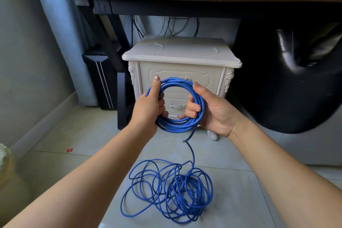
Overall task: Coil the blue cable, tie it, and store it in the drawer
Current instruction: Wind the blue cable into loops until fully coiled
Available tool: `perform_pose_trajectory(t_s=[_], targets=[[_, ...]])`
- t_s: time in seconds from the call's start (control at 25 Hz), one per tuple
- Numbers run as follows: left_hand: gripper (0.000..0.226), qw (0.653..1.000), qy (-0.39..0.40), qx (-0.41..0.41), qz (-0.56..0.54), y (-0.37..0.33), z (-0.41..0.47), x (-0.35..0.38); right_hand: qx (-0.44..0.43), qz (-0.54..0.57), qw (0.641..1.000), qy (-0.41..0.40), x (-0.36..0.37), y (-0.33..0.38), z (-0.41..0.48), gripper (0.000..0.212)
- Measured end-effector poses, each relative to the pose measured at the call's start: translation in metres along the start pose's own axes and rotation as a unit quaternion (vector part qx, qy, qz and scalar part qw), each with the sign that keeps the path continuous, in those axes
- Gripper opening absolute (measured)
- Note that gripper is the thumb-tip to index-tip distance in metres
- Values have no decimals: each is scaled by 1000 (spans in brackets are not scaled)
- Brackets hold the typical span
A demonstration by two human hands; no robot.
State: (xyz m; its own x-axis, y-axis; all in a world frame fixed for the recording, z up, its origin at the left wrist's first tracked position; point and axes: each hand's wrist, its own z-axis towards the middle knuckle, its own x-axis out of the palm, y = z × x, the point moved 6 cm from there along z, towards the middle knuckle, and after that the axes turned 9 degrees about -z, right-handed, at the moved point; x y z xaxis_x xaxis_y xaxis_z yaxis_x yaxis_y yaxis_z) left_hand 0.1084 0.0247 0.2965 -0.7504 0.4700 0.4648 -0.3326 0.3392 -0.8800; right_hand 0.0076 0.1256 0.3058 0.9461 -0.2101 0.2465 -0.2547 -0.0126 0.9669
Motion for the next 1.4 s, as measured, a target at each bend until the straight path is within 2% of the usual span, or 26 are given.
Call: perform_pose_trajectory(t_s=[0.12,0.28,0.36,0.48,0.56,0.68,0.76,0.84,0.92,1.0,1.16,1.24,1.32,1.4], targets=[[43,998,45,-35,-27,-1,1,-1,-11,8,999,-29,1,3,0,31],[44,974,183,-135,-13,-5,-2,-3,-1,-32,998,-46,-3,4,-1,31],[44,957,236,-167,28,-5,-5,-2,22,-75,996,-38,-4,3,-2,31],[38,939,272,-128,169,-1,-10,5,71,-171,983,1,2,-1,-3,32],[43,927,284,-81,232,3,-13,12,92,-211,973,14,5,-4,-2,33],[52,930,265,-20,255,0,-11,15,67,-210,975,-11,4,-2,0,37],[59,939,242,0,245,-3,-8,15,50,-175,983,-26,-1,-1,1,50],[49,954,207,12,214,-8,-7,13,64,-164,984,-29,-8,-4,0,66],[42,973,149,22,173,-13,-3,7,82,-237,968,-29,-14,-12,-2,72],[44,987,84,27,133,-15,2,-2,90,-292,952,-26,-16,-17,-6,66],[46,999,-19,16,30,-10,4,-9,72,-287,953,-61,-10,-14,-6,40],[45,999,-46,5,-23,-3,1,-4,32,-228,964,-137,-7,-14,-1,21],[45,997,-38,-15,-69,4,-4,6,-6,-100,970,-220,-9,-14,2,10],[45,995,-12,-41,-94,8,-10,15,-35,-29,965,-256,-12,-9,0,13]])
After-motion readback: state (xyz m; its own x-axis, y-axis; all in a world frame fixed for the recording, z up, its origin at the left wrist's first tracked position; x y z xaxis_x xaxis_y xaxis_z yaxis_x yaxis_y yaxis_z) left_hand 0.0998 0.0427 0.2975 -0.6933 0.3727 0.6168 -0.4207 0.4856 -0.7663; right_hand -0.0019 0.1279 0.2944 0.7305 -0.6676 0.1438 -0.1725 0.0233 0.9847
